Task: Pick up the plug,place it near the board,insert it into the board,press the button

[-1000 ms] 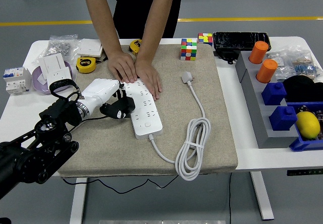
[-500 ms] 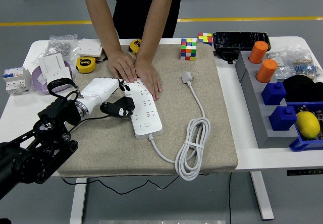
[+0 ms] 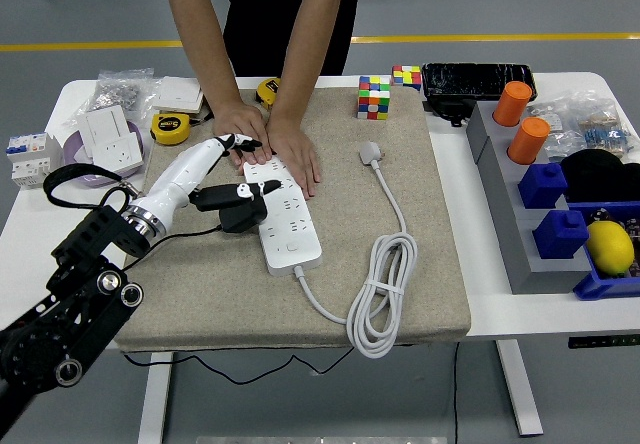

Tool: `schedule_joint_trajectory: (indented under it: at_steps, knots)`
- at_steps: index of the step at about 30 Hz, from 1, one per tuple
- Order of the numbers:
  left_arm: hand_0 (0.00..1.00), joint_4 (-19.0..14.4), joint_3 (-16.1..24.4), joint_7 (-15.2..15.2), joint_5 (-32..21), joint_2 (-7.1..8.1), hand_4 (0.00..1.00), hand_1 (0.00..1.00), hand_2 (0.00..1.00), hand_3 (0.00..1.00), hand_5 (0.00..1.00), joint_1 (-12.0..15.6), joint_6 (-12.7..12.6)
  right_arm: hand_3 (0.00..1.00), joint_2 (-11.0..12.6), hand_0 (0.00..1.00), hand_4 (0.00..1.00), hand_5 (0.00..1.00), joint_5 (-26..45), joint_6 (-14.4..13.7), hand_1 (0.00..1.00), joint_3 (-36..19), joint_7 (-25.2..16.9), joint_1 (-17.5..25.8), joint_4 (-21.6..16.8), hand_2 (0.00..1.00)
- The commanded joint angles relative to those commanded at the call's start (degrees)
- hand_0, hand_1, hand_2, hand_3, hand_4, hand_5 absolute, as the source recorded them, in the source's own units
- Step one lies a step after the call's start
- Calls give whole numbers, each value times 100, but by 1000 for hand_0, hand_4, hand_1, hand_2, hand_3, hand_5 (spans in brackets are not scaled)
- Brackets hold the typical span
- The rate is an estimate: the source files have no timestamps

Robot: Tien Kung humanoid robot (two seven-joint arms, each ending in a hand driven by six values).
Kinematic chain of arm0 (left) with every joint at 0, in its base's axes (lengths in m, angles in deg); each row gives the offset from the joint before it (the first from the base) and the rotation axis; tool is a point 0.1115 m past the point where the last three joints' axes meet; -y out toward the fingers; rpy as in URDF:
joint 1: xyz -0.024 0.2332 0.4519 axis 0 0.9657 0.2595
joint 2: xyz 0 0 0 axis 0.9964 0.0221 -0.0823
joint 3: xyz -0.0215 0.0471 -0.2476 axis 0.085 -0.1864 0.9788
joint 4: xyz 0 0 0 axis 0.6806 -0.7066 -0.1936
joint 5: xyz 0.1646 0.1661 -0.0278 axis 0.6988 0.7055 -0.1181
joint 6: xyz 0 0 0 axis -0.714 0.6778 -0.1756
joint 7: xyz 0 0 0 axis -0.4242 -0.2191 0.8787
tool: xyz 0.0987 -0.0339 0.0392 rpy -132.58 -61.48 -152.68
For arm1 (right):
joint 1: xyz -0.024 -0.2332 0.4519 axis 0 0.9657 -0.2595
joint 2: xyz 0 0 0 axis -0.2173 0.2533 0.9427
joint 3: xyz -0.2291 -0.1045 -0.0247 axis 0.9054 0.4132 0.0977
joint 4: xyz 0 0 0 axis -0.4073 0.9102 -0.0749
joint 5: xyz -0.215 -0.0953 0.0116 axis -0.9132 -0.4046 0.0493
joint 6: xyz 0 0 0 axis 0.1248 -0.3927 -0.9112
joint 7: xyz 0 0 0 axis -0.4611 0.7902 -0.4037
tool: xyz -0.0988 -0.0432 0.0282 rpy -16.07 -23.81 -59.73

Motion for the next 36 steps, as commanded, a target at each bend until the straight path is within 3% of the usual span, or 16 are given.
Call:
schedule_joint_trajectory:
  at_steps: [3, 5, 6, 11, 13, 24, 31, 36]
  knots:
    - [797, -301, 94, -497, -708, -294, 998, 909, 885, 874, 998, 513, -661, 678, -22, 776, 998, 813, 11, 3, 685, 6, -1, 21, 0, 706]
    - [797, -413, 104, -632, -1192, -415, 998, 909, 885, 874, 998, 867, -884, 678, -34, 776, 998, 813, 12, 3, 685, -2, 2, 34, 0, 706]
    - [983, -423, 94, -632, -1452, -435, 998, 998, 982, 932, 998, 1030, -910, 680, -38, 776, 998, 819, 10, 2, 685, -9, 5, 38, 0, 706]
    - [983, -217, -94, -355, -2626, -298, 998, 998, 982, 932, 998, 1429, -789, 680, -35, 776, 998, 819, 38, -5, 685, 14, 5, 25, 0, 706]
    - [998, -131, -150, -267, -2747, -258, 998, 998, 983, 941, 998, 1523, -700, 681, -33, 774, 998, 825, 82, -12, 685, 46, -6, 8, 0, 707]
    - [998, -22, -345, 55, -1320, -251, 998, 998, 959, 926, 998, 1401, -561, 681, -18, 773, 998, 829, 71, -11, 685, 54, 7, 7, 0, 707]
    - [998, 115, -627, 372, -233, -237, 998, 998, 957, 924, 998, 1129, -440, 682, -24, 775, 998, 830, 44, -7, 684, 40, 21, 15, 0, 707]
    - [998, 238, -805, 522, 229, -214, 998, 998, 947, 920, 998, 856, -365, 682, -23, 774, 998, 830, 81, -10, 685, 96, 12, -14, 0, 706]
